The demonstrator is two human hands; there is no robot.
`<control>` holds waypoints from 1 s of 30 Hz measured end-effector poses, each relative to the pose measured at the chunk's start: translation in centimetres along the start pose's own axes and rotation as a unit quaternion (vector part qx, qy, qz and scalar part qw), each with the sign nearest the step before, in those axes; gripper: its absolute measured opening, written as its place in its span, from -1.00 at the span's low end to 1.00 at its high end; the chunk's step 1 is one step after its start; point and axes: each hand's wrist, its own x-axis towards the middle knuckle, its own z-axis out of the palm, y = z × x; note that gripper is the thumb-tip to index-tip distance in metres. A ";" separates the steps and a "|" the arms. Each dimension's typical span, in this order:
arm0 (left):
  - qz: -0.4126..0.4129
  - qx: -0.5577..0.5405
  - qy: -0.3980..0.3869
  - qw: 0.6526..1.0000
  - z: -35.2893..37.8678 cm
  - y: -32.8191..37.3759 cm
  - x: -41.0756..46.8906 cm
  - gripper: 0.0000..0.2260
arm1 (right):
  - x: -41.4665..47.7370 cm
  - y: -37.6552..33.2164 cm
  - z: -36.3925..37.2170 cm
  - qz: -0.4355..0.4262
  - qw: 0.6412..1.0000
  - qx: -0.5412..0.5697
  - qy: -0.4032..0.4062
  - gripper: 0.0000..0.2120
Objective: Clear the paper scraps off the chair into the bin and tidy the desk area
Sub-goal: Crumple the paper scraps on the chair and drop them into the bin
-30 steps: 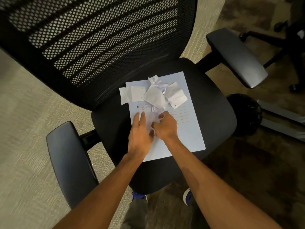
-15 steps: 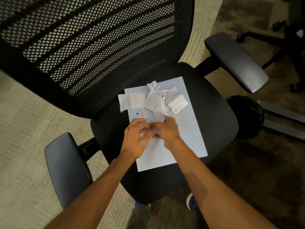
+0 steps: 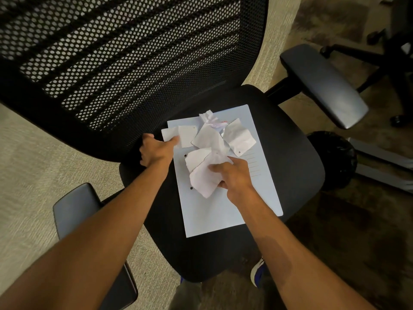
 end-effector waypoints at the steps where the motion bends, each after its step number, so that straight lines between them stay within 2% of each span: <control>1: -0.008 -0.009 0.007 1.000 0.3 0.1 0.0 -0.37 | 0.0 0.0 0.0 0.000 1.000 0.002 0.000 -0.66; 5: 0.008 -0.027 -0.001 1.000 1.3 -0.3 -0.3 -0.71 | 0.2 0.0 -0.1 -0.007 1.000 0.000 0.001 -0.65; 9: 0.026 -0.012 -0.014 1.000 1.2 -1.1 -0.8 -0.81 | 0.2 0.1 0.0 -0.011 1.000 -0.005 0.010 -0.70; 12: 0.042 -0.055 -0.022 0.997 0.3 -1.5 -1.9 -0.88 | 0.1 0.0 -0.2 -0.016 0.999 -0.021 0.018 -0.72; 14: 0.036 -0.111 -0.057 0.992 -0.6 -2.0 -3.1 -0.87 | -0.4 -0.2 -0.4 -0.010 1.000 0.000 0.007 -0.76; 16: -0.007 -0.189 -0.121 0.975 -1.9 -2.4 -4.7 -0.82 | -1.0 -0.3 -0.7 0.004 0.999 0.041 -0.019 -0.76; 20: -0.042 -0.309 -0.267 0.912 -4.7 -3.2 -8.5 -0.59 | -2.8 0.0 -1.5 0.026 0.993 0.101 -0.057 -0.64; 23: -0.029 -0.305 -0.336 0.891 -5.4 -3.4 -11.0 -0.54 | -4.2 0.7 -2.6 0.030 0.990 0.105 -0.087 -0.61; 25: -0.048 -0.304 -0.347 0.886 -5.2 -3.0 -12.6 -0.67 | -4.9 1.0 -3.8 0.017 0.990 0.113 -0.085 -0.64; 27: -0.081 -0.306 -0.342 0.885 -4.6 -2.2 -14.2 -0.78 | -5.5 1.2 -5.1 -0.005 0.994 0.093 -0.050 -0.67; 28: -0.077 -0.285 -0.340 0.893 -4.1 -1.8 -14.8 -0.79 | -5.7 1.2 -5.7 -0.015 0.997 0.075 -0.026 -0.68; 30: -0.003 -0.200 -0.338 0.920 -2.8 -1.1 -15.8 -0.80 | -6.0 1.2 -7.3 -0.032 0.998 0.057 0.017 -0.66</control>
